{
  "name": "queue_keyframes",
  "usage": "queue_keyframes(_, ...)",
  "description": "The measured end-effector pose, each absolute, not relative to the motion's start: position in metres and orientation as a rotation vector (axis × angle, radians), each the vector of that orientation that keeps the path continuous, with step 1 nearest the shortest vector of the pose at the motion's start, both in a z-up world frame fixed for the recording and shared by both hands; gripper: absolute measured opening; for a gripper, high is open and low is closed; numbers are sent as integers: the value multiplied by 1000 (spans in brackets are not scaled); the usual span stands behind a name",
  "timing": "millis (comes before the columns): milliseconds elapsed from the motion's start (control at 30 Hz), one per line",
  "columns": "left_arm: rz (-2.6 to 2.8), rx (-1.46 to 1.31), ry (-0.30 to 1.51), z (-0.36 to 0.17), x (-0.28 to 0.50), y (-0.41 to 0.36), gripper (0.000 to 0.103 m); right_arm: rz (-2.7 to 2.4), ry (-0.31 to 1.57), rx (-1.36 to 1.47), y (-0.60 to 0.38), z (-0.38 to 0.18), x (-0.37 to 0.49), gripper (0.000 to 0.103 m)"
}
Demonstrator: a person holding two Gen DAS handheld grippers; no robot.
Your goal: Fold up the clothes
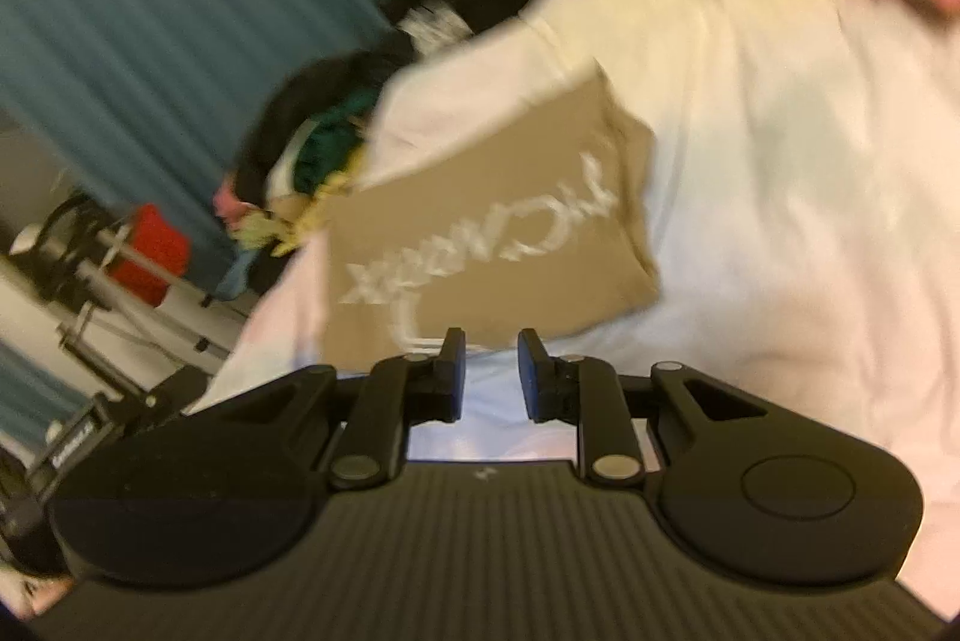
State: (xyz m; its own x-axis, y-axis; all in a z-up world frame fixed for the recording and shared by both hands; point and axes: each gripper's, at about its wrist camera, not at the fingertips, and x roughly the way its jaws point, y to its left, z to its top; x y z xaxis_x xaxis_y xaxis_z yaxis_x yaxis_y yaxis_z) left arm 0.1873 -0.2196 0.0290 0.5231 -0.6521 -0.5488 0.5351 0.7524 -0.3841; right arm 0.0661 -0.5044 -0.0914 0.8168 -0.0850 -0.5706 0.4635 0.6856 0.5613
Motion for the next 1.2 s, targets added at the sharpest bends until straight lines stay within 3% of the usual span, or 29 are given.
queue_keyframes(67,-724,-149,686,57,164,-211,102,-311,503,693,-486,-62,46,23)
queue_keyframes(133,-727,-127,636,82,137,-197,103,-296,472,633,-472,-38,30,27)
queue_keyframes(200,-726,-102,587,107,107,-183,103,-281,435,579,-457,-19,13,51)
queue_keyframes(233,-722,-79,554,117,93,-177,103,-277,412,555,-447,-12,1,72)
queue_keyframes(267,-721,-54,518,126,77,-170,103,-274,387,532,-437,-6,-11,83)
queue_keyframes(467,-709,-8,412,150,0,-125,103,-262,295,457,-393,9,-75,84)
queue_keyframes(667,-686,8,360,129,-51,-83,103,-295,247,423,-367,-16,-107,84)
queue_keyframes(1200,-595,33,319,51,-75,-60,103,-366,187,225,-330,-88,-107,84)
